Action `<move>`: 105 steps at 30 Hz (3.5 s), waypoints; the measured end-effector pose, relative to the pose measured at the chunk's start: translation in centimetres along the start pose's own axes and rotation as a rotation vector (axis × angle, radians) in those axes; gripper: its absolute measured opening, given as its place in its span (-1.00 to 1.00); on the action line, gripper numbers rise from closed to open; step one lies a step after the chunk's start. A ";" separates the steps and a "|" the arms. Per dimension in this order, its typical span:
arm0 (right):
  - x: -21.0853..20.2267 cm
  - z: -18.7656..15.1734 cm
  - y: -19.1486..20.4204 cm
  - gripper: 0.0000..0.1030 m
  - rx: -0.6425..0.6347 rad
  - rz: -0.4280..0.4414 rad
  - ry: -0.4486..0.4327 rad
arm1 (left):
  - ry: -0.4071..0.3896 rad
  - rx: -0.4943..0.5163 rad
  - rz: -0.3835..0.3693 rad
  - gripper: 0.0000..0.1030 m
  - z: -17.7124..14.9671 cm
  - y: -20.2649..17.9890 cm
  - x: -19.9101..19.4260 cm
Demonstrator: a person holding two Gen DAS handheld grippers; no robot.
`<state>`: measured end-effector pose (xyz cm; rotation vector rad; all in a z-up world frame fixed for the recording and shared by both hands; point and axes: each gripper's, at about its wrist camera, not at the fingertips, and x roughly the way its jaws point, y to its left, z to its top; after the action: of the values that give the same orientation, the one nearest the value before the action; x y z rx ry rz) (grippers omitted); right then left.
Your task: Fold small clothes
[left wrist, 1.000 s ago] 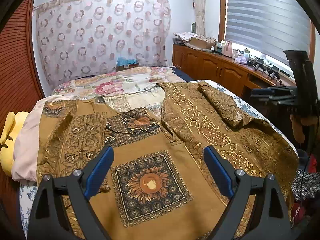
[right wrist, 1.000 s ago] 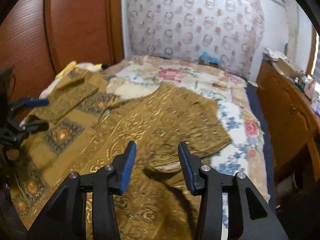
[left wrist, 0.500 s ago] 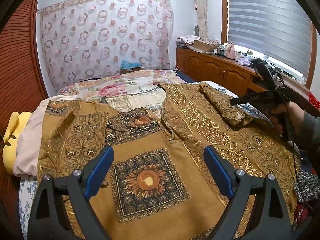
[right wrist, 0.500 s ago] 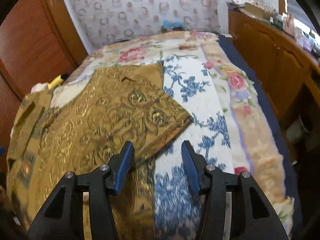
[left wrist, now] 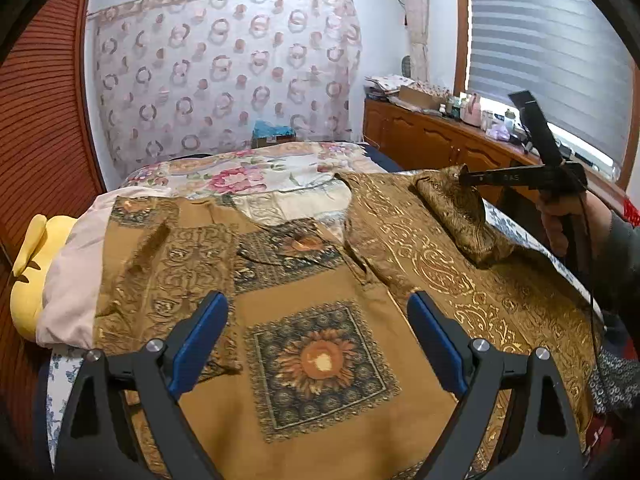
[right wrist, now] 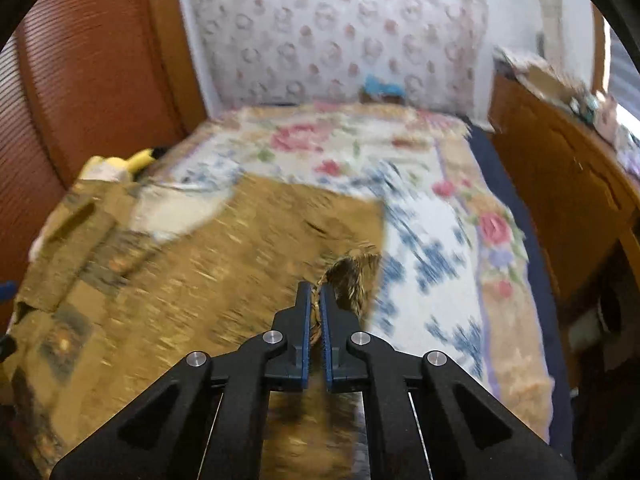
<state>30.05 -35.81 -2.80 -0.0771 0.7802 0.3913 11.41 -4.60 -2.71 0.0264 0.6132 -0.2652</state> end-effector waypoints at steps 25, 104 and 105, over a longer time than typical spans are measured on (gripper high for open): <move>5.8 4.2 1.5 0.01 -0.163 0.041 0.048 | 0.066 -0.057 0.126 0.79 4.6 12.6 4.3; -11.3 -9.0 4.9 -0.95 -0.117 0.087 -0.085 | -0.041 -0.129 0.020 -1.00 -5.4 12.5 -13.2; -12.0 -10.3 5.0 -0.95 -0.110 0.084 -0.076 | -0.031 -0.136 0.028 -1.00 -6.4 12.5 -13.7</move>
<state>13.56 -37.19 -1.42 -0.1318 0.6884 0.5138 0.19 11.42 -0.79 -0.1003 0.5982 -0.1962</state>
